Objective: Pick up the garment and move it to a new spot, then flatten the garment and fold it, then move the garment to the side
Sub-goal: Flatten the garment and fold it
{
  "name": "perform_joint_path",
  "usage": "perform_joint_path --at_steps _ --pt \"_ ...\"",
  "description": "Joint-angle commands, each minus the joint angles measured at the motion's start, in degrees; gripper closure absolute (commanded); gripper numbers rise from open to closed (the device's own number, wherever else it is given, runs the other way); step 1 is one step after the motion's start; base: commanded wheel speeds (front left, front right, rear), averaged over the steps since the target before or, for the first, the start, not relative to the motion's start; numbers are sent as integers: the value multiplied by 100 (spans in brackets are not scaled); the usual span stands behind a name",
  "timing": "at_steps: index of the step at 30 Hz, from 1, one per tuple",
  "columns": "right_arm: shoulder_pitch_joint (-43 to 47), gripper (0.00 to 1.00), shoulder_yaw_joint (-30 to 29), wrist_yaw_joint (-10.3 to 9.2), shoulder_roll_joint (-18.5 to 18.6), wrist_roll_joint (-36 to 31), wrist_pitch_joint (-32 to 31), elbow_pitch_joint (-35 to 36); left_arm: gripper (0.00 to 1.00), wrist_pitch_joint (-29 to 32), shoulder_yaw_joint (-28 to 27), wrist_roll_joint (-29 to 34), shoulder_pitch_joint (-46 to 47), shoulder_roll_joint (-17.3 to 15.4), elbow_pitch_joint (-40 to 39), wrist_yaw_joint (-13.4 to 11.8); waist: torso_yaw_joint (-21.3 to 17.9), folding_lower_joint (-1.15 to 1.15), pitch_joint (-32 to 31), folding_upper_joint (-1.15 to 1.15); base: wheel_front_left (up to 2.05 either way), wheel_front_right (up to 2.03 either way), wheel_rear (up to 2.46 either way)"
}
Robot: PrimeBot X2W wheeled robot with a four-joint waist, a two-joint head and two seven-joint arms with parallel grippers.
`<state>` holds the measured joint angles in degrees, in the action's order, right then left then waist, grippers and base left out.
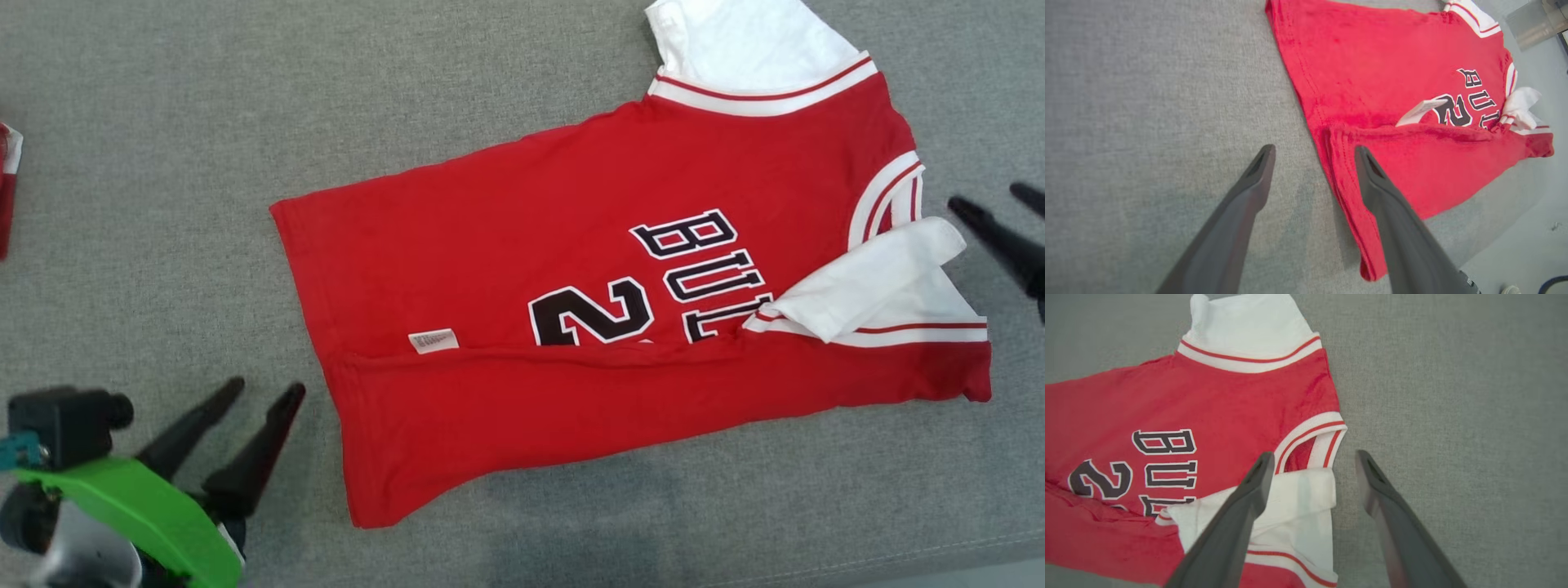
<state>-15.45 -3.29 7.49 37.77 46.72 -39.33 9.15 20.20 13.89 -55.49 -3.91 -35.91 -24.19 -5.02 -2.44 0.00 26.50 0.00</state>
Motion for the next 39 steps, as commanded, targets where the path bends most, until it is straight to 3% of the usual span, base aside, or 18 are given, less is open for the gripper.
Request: perform_joint_path --at_steps 1,5,11,17,26,27,28,29,31,39 --pt "-373 0 19 0 4 -150 -6 19 0 56 -68 161 421 -96 -44 -44 131 0 293 0 0 0 0" --pt "-1908 0 562 0 -149 -743 -165 -463 0 411 281 440 2095 239 591 -57 553 0 739 0 0 0 0" --pt "-3314 0 1241 0 -538 -1441 -31 -1671 0 759 966 704 3470 784 1759 177 904 0 925 0 0 0 0" --pt "-4250 0 1496 0 -594 -1985 206 -2768 0 905 1300 784 4091 1057 2248 460 1093 0 1121 0 0 0 0" --pt "-4498 0 1720 1 -733 -1802 82 -3537 0 1147 1506 648 4240 1162 2430 603 1120 0 1250 0 0 0 0" --pt "-4483 10 1827 4 -776 -1720 43 -3561 0 1145 1541 649 4242 1162 2435 648 1106 0 1246 0 0 0 0" --pt "-4479 87 1885 9 -806 -1621 52 -3586 16 1101 1520 612 4236 1209 2448 638 1084 0 1233 0 0 0 0" --pt "-4490 100 1925 9 -833 -1554 101 -3592 52 1135 1548 591 4241 1213 2453 680 1060 0 1220 0 0 0 0" --pt "-4515 100 2013 9 -841 -1324 159 -3571 100 1119 1572 554 4259 1237 2457 737 1012 0 1190 0 0 0 0" --pt "-4590 100 2090 1 -707 -647 1015 -3442 100 956 1480 553 4341 1184 2660 811 680 0 975 0 0 0 0"
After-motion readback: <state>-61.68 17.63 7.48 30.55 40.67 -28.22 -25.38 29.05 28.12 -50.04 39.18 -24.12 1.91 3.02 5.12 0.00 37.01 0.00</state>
